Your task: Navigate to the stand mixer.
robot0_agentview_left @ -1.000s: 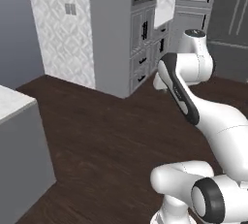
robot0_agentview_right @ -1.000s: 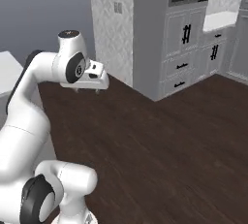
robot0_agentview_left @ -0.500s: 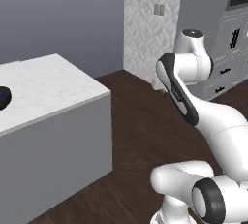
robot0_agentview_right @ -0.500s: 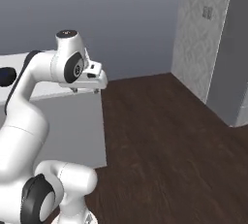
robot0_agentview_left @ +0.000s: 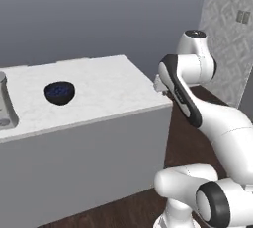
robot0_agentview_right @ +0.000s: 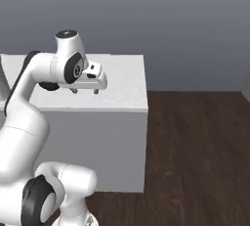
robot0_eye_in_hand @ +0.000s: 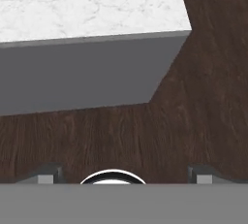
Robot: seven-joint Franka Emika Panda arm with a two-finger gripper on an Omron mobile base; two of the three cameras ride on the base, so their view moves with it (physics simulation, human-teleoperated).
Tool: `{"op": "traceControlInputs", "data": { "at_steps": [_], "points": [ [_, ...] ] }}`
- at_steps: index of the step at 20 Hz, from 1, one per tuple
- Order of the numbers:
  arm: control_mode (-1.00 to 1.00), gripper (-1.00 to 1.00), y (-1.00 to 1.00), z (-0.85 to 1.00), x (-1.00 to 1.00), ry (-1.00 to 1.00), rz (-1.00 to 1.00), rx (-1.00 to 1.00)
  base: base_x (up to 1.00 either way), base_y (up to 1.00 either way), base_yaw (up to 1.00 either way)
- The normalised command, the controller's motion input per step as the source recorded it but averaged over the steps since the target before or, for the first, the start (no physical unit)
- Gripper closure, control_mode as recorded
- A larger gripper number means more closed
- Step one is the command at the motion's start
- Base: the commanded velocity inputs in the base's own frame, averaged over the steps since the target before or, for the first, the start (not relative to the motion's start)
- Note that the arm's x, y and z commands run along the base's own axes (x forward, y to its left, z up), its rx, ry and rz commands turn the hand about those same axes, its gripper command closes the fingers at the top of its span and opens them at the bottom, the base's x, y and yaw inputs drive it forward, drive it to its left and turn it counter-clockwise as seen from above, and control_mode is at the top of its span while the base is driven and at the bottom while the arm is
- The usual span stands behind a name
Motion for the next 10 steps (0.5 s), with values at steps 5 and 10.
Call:
{"op": "traceControlInputs", "data": {
  "at_steps": [5,10],
  "points": [
    [1.0,-1.0,0.0,0.0,0.0,0.0,0.0,0.0,0.63,0.98,0.28],
    [1.0,-1.0,0.0,0.0,0.0,0.0,0.0,0.0,0.47,1.0,0.13]
  ]
}}
